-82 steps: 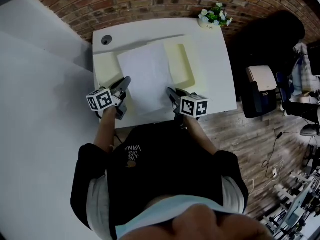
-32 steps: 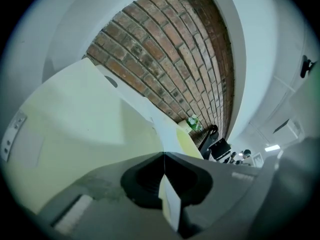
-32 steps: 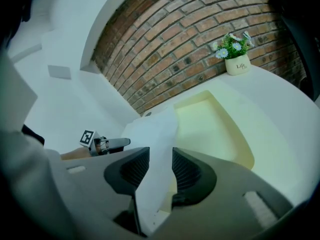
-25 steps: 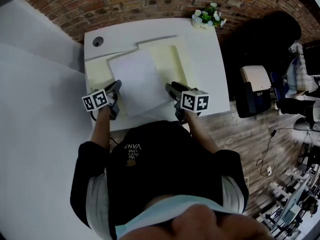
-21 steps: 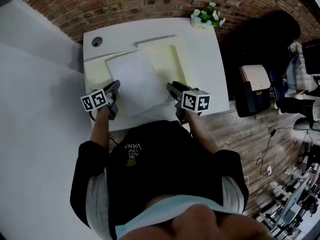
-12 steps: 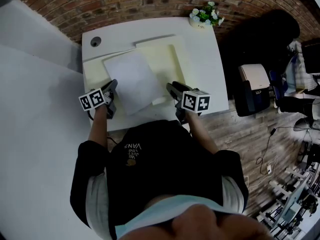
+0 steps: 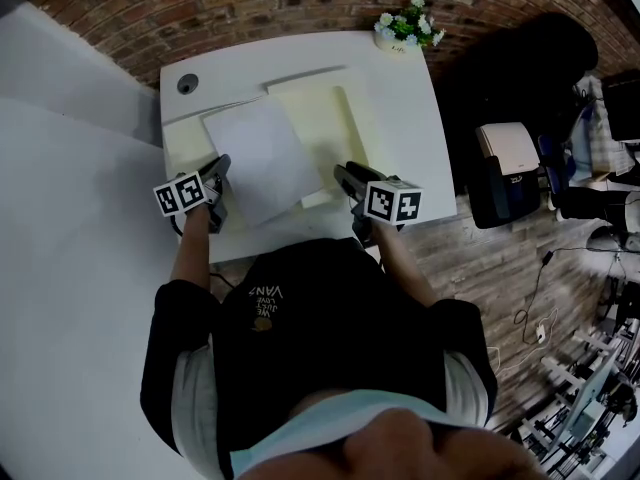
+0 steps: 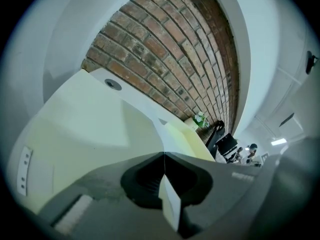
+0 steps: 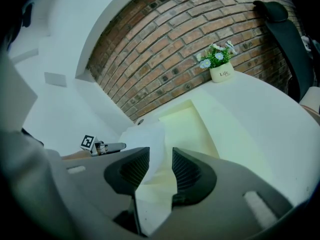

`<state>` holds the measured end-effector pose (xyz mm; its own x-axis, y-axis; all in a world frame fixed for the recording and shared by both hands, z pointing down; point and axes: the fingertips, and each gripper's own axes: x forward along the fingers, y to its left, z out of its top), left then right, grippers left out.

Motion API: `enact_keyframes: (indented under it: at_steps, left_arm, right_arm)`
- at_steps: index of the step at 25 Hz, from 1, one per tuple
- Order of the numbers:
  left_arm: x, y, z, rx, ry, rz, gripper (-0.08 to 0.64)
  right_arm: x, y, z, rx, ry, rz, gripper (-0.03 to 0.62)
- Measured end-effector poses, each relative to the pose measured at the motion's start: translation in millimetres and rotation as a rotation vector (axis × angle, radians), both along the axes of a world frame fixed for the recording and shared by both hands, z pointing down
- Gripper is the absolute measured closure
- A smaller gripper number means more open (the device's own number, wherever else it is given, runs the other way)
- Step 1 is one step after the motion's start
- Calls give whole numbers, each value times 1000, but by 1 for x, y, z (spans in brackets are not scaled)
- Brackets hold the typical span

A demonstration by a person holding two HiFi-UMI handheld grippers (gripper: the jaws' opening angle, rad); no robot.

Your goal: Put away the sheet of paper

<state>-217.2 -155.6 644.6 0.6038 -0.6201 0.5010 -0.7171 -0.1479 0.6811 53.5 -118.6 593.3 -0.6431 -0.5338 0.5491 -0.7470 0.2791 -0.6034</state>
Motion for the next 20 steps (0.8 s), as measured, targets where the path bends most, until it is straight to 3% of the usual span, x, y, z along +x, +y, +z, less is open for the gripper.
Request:
enact_keyframes:
  at_steps: [20]
  left_arm:
    - [22,-11,3,-10,-17,52,560]
  right_arm:
    - [14,1,0,-1,-9,21,451]
